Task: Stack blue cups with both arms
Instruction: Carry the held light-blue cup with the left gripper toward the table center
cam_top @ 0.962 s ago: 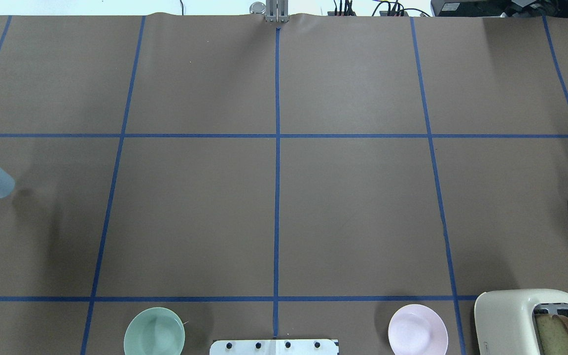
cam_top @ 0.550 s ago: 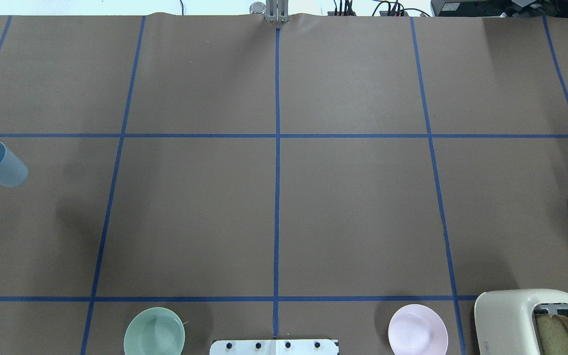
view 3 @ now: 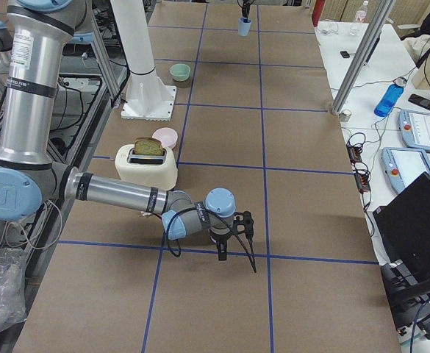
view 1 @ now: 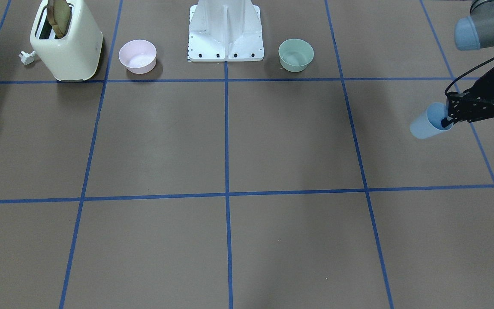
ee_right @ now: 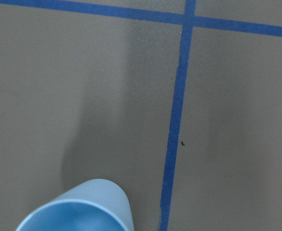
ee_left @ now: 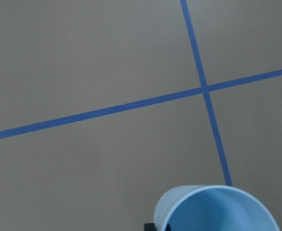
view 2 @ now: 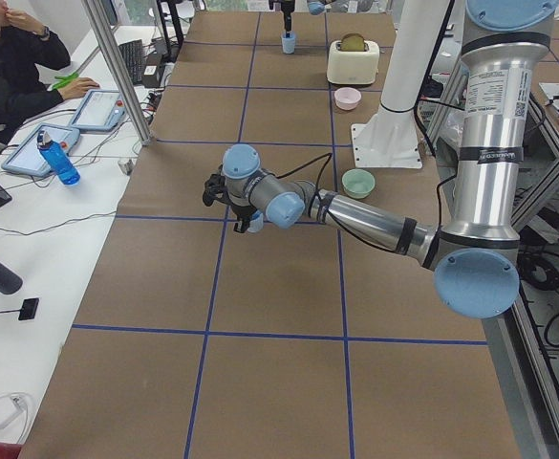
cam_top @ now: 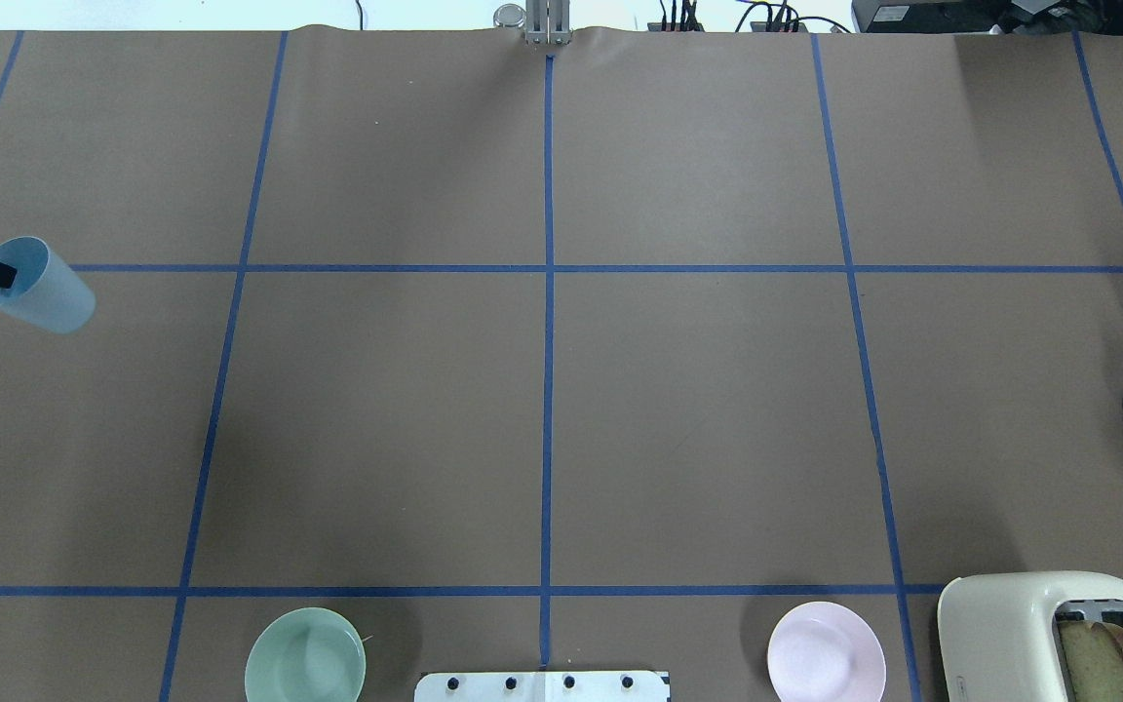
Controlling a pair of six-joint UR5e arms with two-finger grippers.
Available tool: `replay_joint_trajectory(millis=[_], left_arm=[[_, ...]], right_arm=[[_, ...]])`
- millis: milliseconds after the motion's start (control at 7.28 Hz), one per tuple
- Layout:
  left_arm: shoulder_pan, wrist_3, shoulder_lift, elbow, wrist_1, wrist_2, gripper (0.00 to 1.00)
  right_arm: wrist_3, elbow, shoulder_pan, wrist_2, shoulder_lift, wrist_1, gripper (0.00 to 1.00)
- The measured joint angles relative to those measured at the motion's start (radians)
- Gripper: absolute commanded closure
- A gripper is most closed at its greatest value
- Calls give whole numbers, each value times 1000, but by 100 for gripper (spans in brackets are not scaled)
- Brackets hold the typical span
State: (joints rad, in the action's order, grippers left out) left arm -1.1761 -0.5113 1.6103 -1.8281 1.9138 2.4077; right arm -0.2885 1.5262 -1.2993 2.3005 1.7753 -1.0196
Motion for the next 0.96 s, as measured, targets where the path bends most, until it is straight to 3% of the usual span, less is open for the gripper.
replay_joint_trajectory(millis=[137, 275, 962], left_arm=[[18, -52, 24, -5, -1, 0, 100], [40, -104, 48, -9, -1, -1, 100], [131, -296, 141, -16, -1, -16, 100]], right_arm=[[-5, -1, 1, 1, 0, 2, 87], [-14, -1, 2, 1, -1, 2, 100], [-83, 15, 2, 22, -17, 28, 100]])
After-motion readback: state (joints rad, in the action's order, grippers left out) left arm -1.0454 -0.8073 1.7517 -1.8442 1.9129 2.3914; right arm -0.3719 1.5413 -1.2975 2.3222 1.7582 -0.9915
